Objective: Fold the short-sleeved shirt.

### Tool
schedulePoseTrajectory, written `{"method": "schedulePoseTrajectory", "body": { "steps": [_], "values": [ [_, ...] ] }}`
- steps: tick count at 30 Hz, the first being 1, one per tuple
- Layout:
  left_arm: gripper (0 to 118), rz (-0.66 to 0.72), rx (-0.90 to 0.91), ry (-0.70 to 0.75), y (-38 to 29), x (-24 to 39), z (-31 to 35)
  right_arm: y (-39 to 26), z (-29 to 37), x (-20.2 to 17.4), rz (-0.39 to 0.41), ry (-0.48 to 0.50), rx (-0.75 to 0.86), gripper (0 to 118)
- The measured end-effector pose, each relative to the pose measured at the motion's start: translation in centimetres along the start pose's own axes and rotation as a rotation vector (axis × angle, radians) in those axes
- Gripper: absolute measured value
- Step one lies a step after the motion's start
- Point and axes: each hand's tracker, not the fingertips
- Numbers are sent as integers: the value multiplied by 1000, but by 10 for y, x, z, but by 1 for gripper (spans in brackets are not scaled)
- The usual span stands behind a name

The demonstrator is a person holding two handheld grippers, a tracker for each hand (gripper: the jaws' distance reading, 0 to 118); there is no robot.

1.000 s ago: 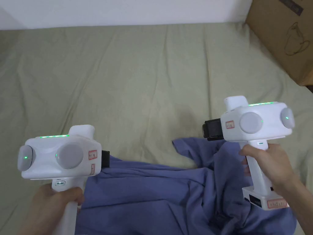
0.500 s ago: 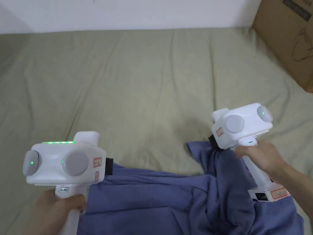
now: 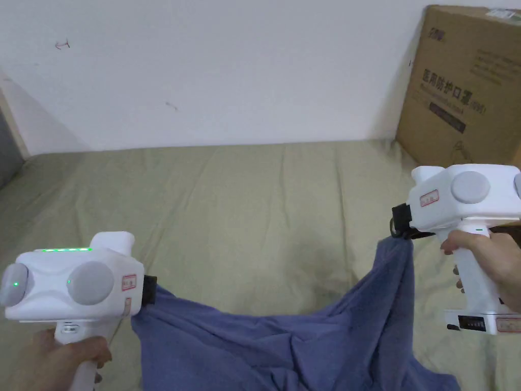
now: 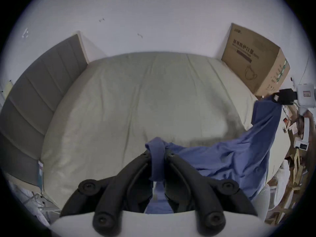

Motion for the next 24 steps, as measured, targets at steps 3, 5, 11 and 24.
{"method": "schedulePoseTrajectory", "body": {
  "steps": [3,5,11,24],
  "values": [
    [10,9,79,41,15,-12,31,14,47,13,-43,0,83,1],
    [10,5,126,70,25,-21,53,21,78,21,-59,-19,149,1],
    [7,27,240,91,55,-44,104,36,138,36,-93,-24,242,1],
    [7,36,368,138,146,-58,145,107,166,22,-195,26,384,1]
  ]
}}
